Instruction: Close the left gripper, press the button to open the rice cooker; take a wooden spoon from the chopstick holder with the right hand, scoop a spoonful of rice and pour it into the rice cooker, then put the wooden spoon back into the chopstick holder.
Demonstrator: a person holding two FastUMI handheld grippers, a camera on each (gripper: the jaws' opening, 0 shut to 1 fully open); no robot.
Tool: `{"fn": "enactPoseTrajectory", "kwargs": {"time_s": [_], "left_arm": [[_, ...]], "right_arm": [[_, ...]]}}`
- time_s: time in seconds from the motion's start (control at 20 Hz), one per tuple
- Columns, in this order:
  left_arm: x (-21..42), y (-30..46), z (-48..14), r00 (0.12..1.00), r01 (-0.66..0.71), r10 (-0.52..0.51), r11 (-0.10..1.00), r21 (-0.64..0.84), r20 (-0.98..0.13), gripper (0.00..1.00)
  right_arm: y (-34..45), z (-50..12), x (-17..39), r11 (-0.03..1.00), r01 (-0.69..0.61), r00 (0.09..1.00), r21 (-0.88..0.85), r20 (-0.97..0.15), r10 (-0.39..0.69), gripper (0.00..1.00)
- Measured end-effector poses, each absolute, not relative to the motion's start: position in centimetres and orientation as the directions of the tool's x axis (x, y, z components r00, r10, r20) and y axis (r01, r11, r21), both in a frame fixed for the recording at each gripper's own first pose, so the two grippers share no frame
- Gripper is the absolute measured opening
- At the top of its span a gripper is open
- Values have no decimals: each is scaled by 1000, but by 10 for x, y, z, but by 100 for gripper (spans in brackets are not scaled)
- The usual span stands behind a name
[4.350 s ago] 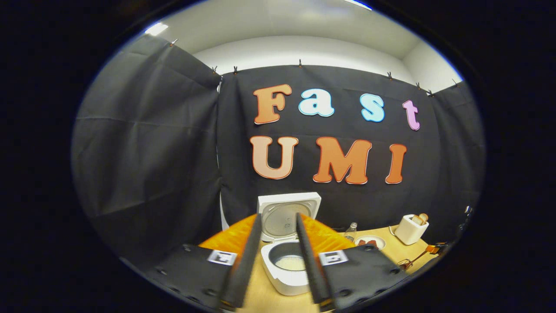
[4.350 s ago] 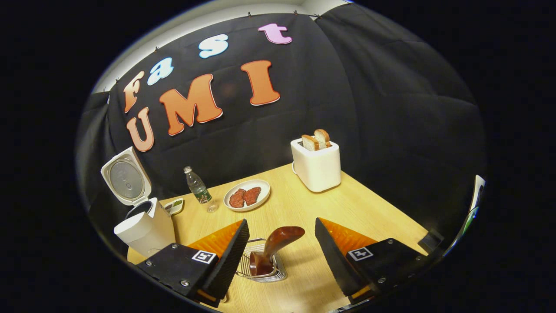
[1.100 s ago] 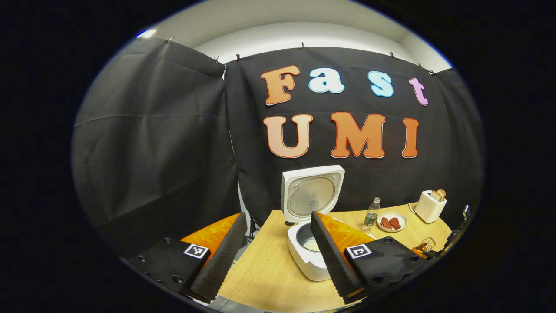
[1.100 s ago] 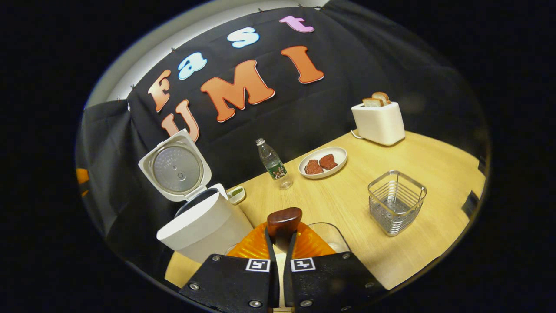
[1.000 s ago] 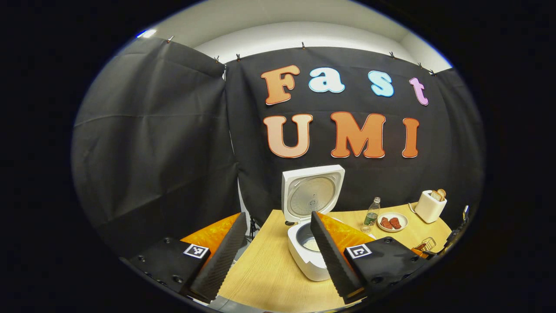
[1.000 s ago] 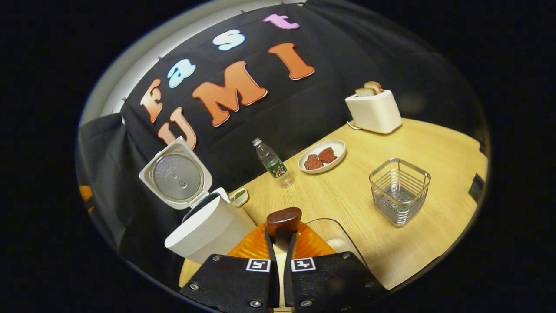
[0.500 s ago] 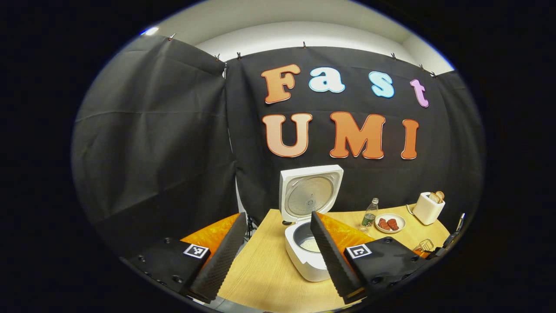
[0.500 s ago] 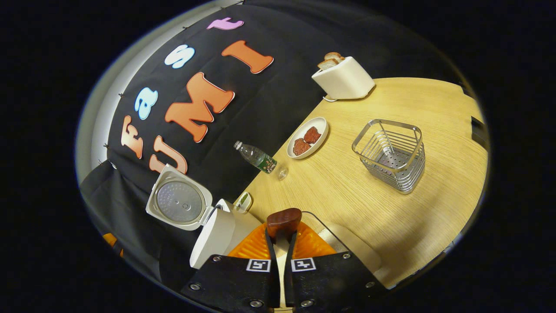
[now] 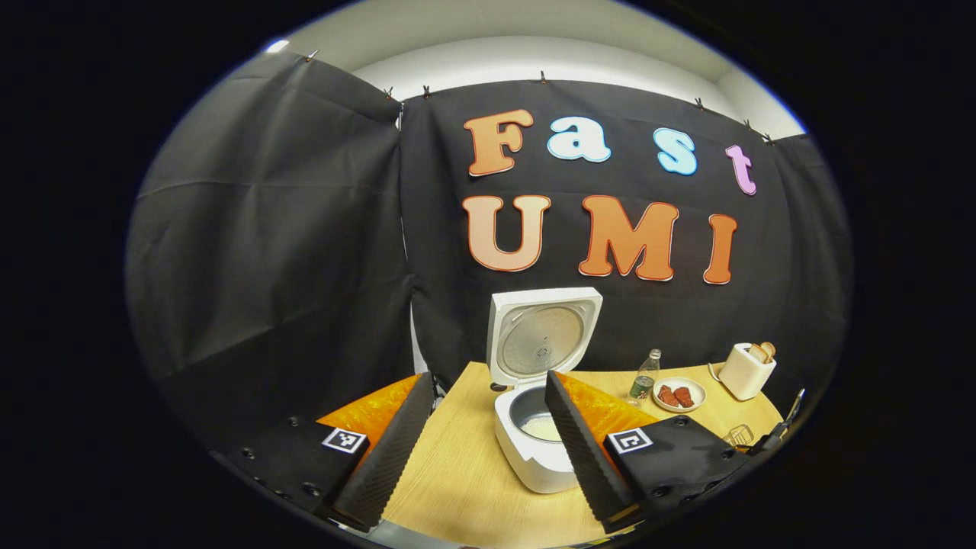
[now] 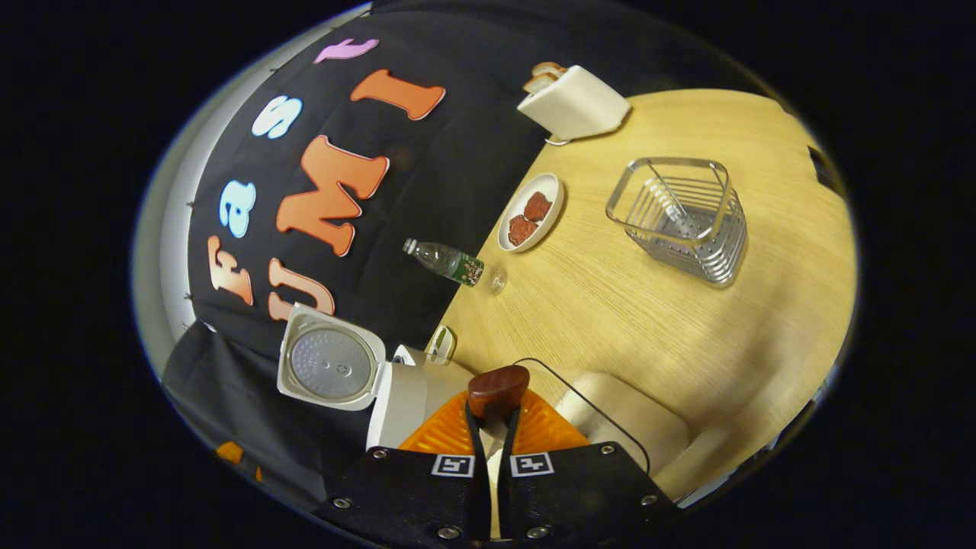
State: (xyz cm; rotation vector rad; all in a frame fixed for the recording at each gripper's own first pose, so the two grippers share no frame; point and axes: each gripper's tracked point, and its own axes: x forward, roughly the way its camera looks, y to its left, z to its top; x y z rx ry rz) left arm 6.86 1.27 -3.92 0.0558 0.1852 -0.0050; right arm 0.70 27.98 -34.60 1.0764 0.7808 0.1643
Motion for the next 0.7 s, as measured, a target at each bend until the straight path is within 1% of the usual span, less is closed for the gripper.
{"fn": "enactPoseTrajectory", "kwargs": {"time_s": [0.1, 0.2, 0.25, 0.45, 0.7], "left_arm": [[69, 13, -37, 983, 11, -2, 999, 45, -183, 100], [69, 12, -37, 984, 12, -5, 999, 38, -180, 99], [69, 12, -38, 984, 13, -6, 999, 36, -177, 100], [70, 11, -36, 986, 16, -10, 999, 30, -167, 100], [76, 10, -30, 988, 19, -17, 1000, 12, -151, 100]], "right_arm": [[279, -348, 4, 447, 284, 711, 848, -499, 495, 3], [277, -342, 4, 412, 304, 708, 859, -493, 506, 3], [275, -338, 5, 401, 310, 707, 862, -491, 509, 3], [266, -317, 14, 405, 289, 720, 867, -476, 506, 3], [261, -285, 23, 294, 311, 729, 904, -425, 536, 3]]}}
